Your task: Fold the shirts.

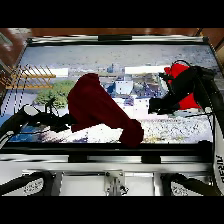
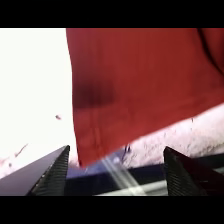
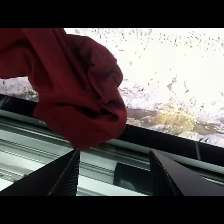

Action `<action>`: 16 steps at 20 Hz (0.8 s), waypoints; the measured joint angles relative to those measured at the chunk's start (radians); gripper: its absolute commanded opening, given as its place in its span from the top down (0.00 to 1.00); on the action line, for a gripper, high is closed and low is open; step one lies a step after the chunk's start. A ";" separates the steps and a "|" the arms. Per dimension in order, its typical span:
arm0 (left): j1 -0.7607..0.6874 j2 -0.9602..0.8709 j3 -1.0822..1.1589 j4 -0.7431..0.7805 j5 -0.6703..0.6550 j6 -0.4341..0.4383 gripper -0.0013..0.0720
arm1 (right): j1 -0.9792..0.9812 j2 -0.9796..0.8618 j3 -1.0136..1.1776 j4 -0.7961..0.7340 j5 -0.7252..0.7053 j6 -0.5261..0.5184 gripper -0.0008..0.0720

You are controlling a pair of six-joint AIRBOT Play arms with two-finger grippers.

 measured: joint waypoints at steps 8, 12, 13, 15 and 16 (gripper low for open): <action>-0.067 -0.033 -0.008 -0.018 0.117 0.003 0.83 | 0.000 0.000 -0.047 0.006 0.006 0.024 0.24; -0.091 -0.029 0.003 -0.024 0.133 0.003 0.94 | 0.000 0.032 -0.247 0.022 0.048 0.030 0.19; -0.093 -0.024 0.010 -0.024 0.134 0.013 0.94 | 0.000 0.049 -0.310 0.050 0.074 0.032 0.05; -0.095 -0.009 0.022 -0.025 0.134 0.025 0.94 | 0.000 0.089 -0.439 0.125 0.148 0.022 0.05; -0.097 0.001 0.030 -0.025 0.132 0.031 0.94 | 0.000 0.106 -0.499 0.154 0.189 0.018 0.05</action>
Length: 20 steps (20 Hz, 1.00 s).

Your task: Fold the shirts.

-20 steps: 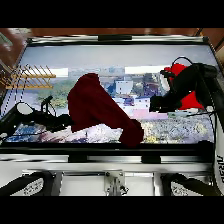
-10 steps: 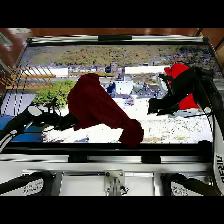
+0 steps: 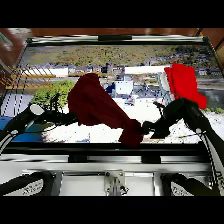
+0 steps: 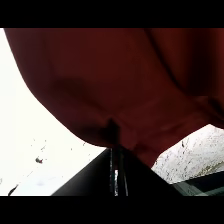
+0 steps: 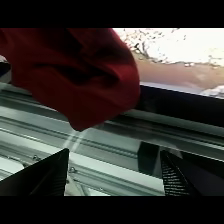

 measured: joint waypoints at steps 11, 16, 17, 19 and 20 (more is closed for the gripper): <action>-0.002 0.089 0.024 0.002 -0.035 0.027 0.94 | 0.152 0.008 -0.211 0.159 0.324 0.085 0.62; -0.002 0.098 0.086 0.030 -0.074 0.068 0.94 | 0.181 0.002 -0.190 0.154 0.392 0.130 0.90; -0.002 0.103 0.115 0.048 -0.087 0.075 0.94 | 0.183 0.024 -0.166 0.139 0.397 0.134 0.90; -0.002 0.123 0.203 0.101 -0.119 0.088 0.94 | 0.185 0.098 -0.088 0.080 0.399 0.135 0.90; -0.002 0.141 0.265 0.134 -0.135 0.092 0.94 | 0.187 0.145 -0.036 0.035 0.396 0.135 0.90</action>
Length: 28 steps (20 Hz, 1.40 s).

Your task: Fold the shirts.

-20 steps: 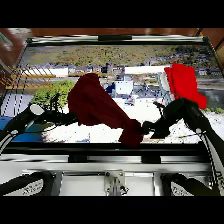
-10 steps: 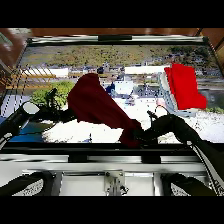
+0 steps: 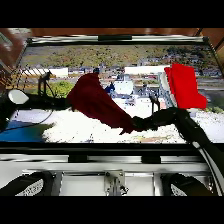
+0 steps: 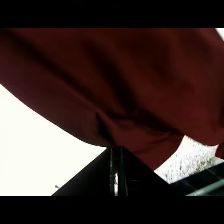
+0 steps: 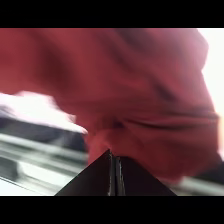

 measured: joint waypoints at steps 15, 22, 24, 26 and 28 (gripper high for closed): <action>0.000 0.326 0.937 0.153 -0.039 -0.034 0.94 | 0.000 0.473 0.943 -0.687 0.147 0.011 0.90; 0.000 0.295 0.901 0.332 -0.256 -0.076 0.94 | 0.001 0.382 0.979 -0.700 -0.073 0.003 0.90; 0.000 0.288 0.828 0.364 -0.292 -0.080 0.94 | 0.001 0.299 0.981 -0.703 -0.135 -0.020 0.90; 0.000 0.285 0.731 0.391 -0.313 -0.084 0.94 | 0.001 0.200 0.981 -0.705 -0.164 -0.040 0.90; 0.000 0.278 0.616 0.424 -0.319 -0.086 0.94 | 0.002 0.091 0.982 -0.706 -0.163 -0.052 0.90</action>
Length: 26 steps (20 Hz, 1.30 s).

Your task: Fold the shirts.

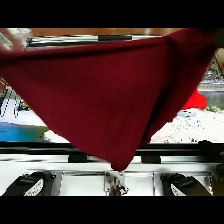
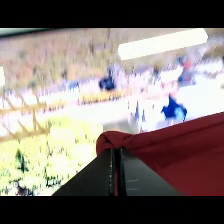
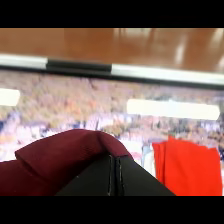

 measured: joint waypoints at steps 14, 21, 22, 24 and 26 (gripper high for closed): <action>0.000 -0.459 -0.300 0.064 0.383 -0.119 0.94 | -0.001 -0.559 0.000 0.017 0.341 0.095 0.90; 0.027 -0.623 -0.270 -0.133 0.255 -0.195 0.14 | -0.008 -0.652 0.008 0.210 0.212 0.167 0.22; 0.052 -0.628 -0.247 -0.144 0.199 -0.179 0.14 | -0.018 -0.635 0.011 0.206 0.179 0.166 0.22; 0.119 -0.624 -0.209 -0.165 0.083 -0.137 0.16 | -0.054 -0.597 0.013 0.146 0.068 0.151 0.24; 0.216 -0.604 -0.211 -0.180 -0.046 -0.077 0.16 | -0.111 -0.557 0.001 0.076 -0.072 0.130 0.27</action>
